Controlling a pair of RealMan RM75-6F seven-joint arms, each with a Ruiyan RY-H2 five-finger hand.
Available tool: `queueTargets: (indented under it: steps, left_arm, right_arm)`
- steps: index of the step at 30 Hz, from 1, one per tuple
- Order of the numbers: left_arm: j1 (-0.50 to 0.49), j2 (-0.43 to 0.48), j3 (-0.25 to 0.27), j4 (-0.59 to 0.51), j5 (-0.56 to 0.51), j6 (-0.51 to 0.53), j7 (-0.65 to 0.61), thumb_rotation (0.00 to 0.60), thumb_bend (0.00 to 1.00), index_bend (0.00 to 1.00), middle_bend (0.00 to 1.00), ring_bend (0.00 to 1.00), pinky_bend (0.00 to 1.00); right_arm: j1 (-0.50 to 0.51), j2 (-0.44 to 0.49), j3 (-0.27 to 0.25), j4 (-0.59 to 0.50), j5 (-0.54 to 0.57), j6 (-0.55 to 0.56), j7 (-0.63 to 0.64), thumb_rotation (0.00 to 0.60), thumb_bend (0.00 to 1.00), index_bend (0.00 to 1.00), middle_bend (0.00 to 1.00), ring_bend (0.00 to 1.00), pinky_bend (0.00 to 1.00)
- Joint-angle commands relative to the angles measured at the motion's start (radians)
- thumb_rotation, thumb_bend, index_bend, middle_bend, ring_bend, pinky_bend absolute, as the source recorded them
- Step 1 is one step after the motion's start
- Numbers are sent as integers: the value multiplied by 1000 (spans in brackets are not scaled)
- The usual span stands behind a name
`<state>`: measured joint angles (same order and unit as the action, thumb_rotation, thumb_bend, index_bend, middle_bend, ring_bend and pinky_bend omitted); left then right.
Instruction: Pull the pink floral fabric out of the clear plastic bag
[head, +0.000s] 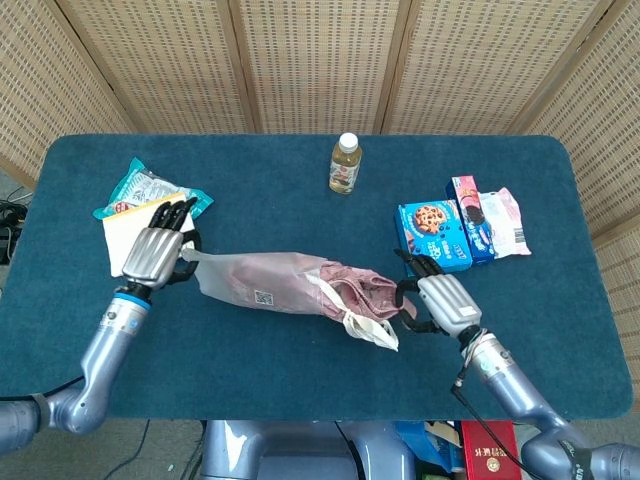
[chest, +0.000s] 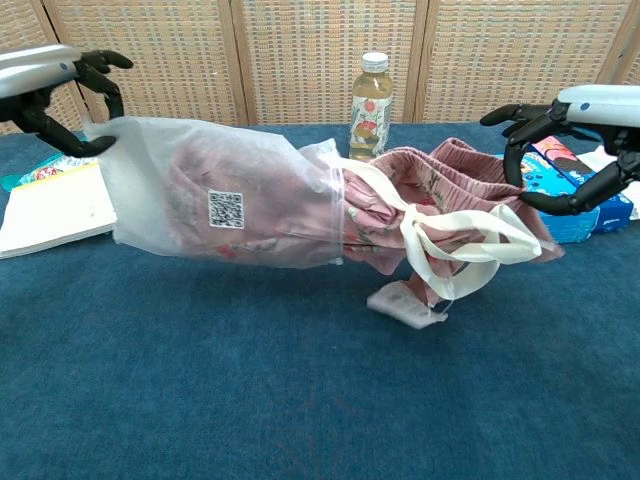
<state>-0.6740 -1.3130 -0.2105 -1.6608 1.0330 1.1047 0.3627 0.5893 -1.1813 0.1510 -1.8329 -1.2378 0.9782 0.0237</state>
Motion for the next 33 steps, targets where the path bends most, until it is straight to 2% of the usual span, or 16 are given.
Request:
queueTargets:
  steps: [1, 5, 6, 9, 13, 23, 24, 25, 26, 27, 28, 29, 30, 31, 33]
  left_arm:
    - [22, 54, -16, 9, -11, 6, -33, 600, 517, 685, 0, 0, 0]
    - [45, 121, -29, 30, -21, 10, -65, 600, 518, 685, 0, 0, 0]
    - [67, 166, -41, 62, -45, 23, -86, 600, 518, 685, 0, 0, 0]
    - [94, 228, -53, 100, -61, 4, -150, 600, 518, 686, 0, 0, 0]
    - [124, 276, -57, 155, -67, -16, -217, 600, 518, 686, 0, 0, 0]
    - [154, 294, -48, 222, -50, -60, -312, 600, 518, 687, 0, 0, 0]
    - [155, 291, -46, 226, -45, -64, -318, 600, 518, 676, 0, 0, 0]
    - [156, 287, -43, 228, -40, -71, -326, 600, 518, 594, 0, 0, 0]
    - [157, 282, -35, 222, -37, -88, -337, 600, 508, 475, 0, 0, 0]
    - [159, 283, -31, 216, -34, -95, -341, 600, 442, 269, 0, 0, 0]
    - [162, 285, -27, 208, -32, -97, -342, 600, 346, 89, 0, 0, 0]
    - [167, 290, -24, 198, -25, -94, -344, 600, 275, 18, 0, 0, 0]
    - [183, 298, -19, 178, -13, -78, -356, 600, 190, 0, 0, 0, 0]
    - [198, 306, -16, 161, -1, -57, -368, 600, 158, 0, 0, 0, 0]
    - [219, 317, -11, 140, 18, -29, -382, 600, 146, 0, 0, 0, 0]
  right_arm:
    - [-4, 19, 11, 12, 8, 3, 15, 600, 872, 704, 0, 0, 0]
    - [-7, 48, 27, 26, 19, 5, 34, 600, 872, 704, 0, 0, 0]
    - [-11, 70, 44, 36, 34, 14, 47, 600, 872, 704, 0, 0, 0]
    - [-13, 103, 62, 43, 50, 8, 74, 600, 872, 704, 0, 0, 0]
    - [-17, 133, 76, 49, 64, 6, 95, 600, 872, 704, 0, 0, 0]
    - [-30, 165, 77, 47, 62, 5, 110, 600, 872, 704, 0, 0, 0]
    - [-32, 166, 73, 46, 56, 5, 108, 600, 872, 704, 0, 0, 0]
    - [-36, 167, 68, 44, 48, 6, 105, 600, 865, 688, 0, 0, 0]
    - [-44, 167, 55, 45, 20, 18, 95, 600, 775, 593, 0, 0, 0]
    - [-53, 163, 47, 49, -3, 36, 92, 600, 620, 448, 0, 0, 0]
    - [-62, 159, 41, 54, -23, 55, 90, 600, 367, 237, 0, 0, 0]
    - [-72, 157, 35, 58, -43, 75, 88, 600, 171, 98, 0, 0, 0]
    - [-91, 155, 27, 66, -79, 120, 77, 600, 55, 21, 0, 0, 0]
    - [-109, 150, 20, 74, -111, 162, 70, 600, 0, 0, 0, 0, 0]
    - [-133, 143, 12, 88, -151, 217, 69, 600, 0, 0, 0, 0, 0]
